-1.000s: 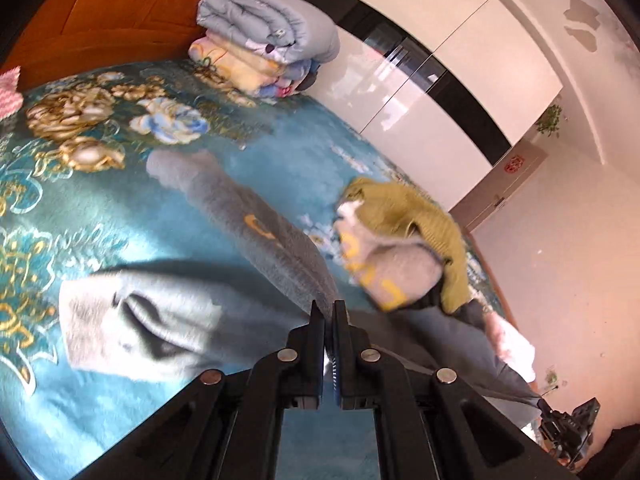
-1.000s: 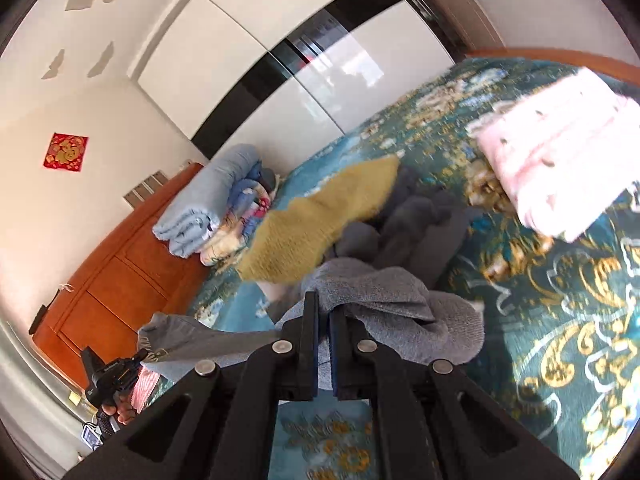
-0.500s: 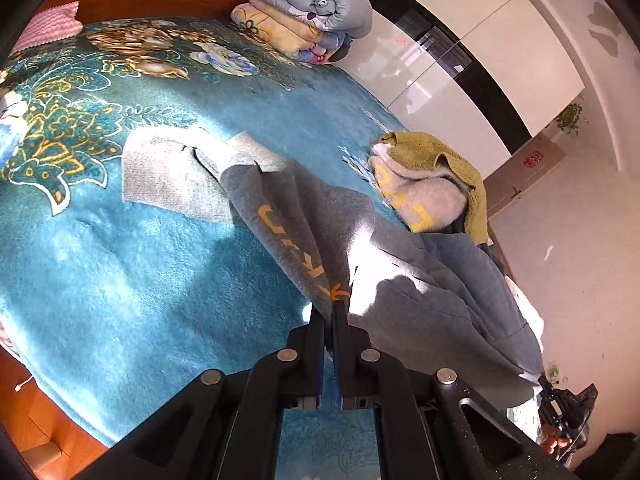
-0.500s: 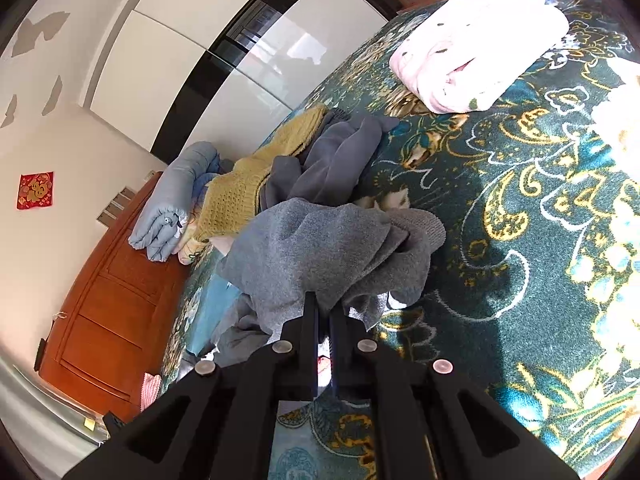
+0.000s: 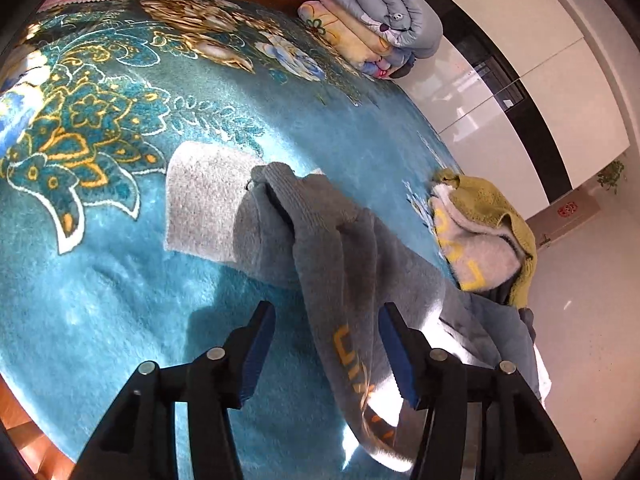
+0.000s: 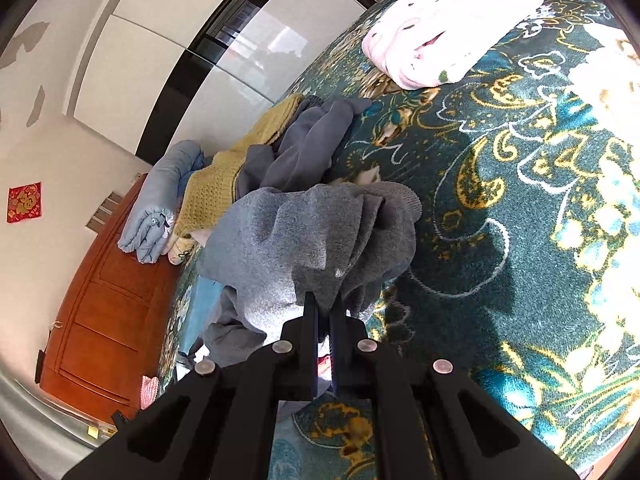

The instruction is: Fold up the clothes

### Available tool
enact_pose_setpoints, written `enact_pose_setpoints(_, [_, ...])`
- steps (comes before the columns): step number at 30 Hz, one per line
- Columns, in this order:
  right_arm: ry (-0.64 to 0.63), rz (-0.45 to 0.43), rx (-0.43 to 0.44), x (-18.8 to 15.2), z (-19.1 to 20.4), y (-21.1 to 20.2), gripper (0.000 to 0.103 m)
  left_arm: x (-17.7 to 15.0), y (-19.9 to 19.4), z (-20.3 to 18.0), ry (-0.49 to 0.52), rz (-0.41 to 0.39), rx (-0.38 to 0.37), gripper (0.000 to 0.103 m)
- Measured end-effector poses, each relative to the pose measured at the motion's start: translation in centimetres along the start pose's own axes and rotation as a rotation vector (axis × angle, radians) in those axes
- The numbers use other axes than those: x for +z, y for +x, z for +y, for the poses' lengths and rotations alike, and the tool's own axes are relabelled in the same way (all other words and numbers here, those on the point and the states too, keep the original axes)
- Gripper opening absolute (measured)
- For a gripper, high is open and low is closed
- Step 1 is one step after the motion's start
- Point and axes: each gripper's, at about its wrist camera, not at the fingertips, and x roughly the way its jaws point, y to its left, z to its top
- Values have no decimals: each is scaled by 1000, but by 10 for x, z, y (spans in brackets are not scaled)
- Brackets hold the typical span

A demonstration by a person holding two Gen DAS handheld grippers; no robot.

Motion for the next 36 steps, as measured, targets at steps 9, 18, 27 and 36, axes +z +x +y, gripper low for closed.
enact_pose_setpoints(9, [0, 21, -18, -2, -2, 2, 4, 11, -27, -2, -15, -142, 58, 4])
enact_pose_setpoints(18, [-105, 86, -81, -5, 10, 7, 9, -13, -58, 35, -70, -119, 211, 4])
enact_pose_setpoints(27, [-293, 10, -203, 33, 53, -12, 12, -11, -31, 48, -25, -42, 310, 6])
enact_pose_setpoints(36, [-550, 201, -230, 69, 138, 126, 49, 14, -55, 43, 50, -51, 234, 40])
